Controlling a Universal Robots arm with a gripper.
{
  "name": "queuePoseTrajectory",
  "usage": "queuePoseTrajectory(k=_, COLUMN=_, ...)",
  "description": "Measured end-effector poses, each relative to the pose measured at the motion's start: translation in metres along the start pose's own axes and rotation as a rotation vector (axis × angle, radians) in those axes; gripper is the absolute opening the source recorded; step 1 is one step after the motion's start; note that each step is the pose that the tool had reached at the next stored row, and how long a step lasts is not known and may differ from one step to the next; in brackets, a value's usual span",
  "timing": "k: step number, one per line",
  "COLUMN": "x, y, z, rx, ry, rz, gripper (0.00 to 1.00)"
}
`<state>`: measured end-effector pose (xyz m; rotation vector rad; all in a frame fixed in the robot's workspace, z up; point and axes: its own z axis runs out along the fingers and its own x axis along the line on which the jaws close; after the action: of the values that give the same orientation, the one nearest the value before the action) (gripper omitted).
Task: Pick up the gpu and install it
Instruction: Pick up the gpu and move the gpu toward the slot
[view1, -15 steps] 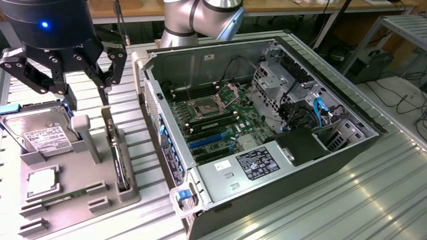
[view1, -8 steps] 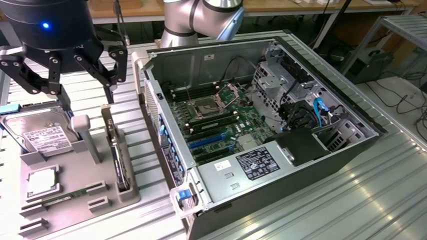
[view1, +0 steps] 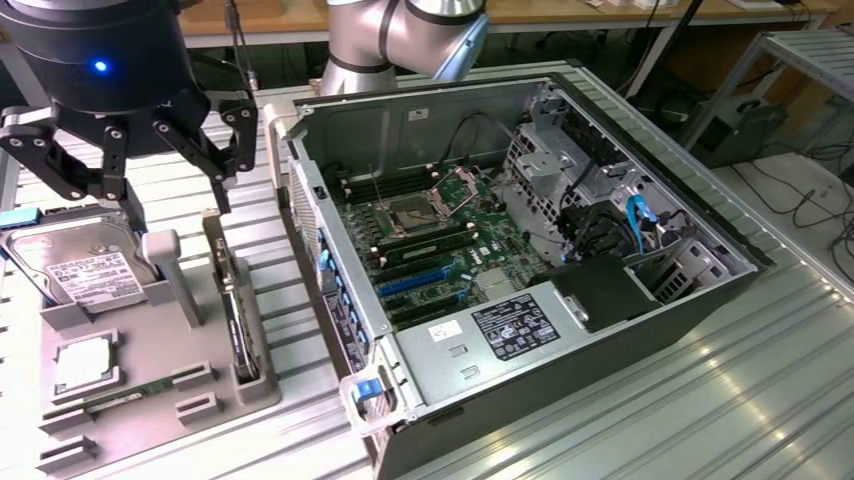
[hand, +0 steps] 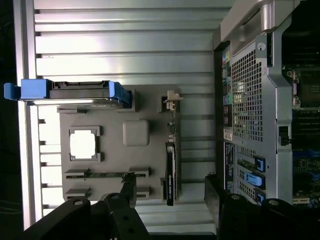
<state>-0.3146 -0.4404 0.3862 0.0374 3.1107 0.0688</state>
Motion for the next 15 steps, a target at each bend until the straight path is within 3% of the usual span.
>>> queuePoseTrajectory(k=15, x=0.0001, y=-0.0010, z=0.0061, rx=0.0000, ry=0.0001, rz=-0.001, gripper=0.66)
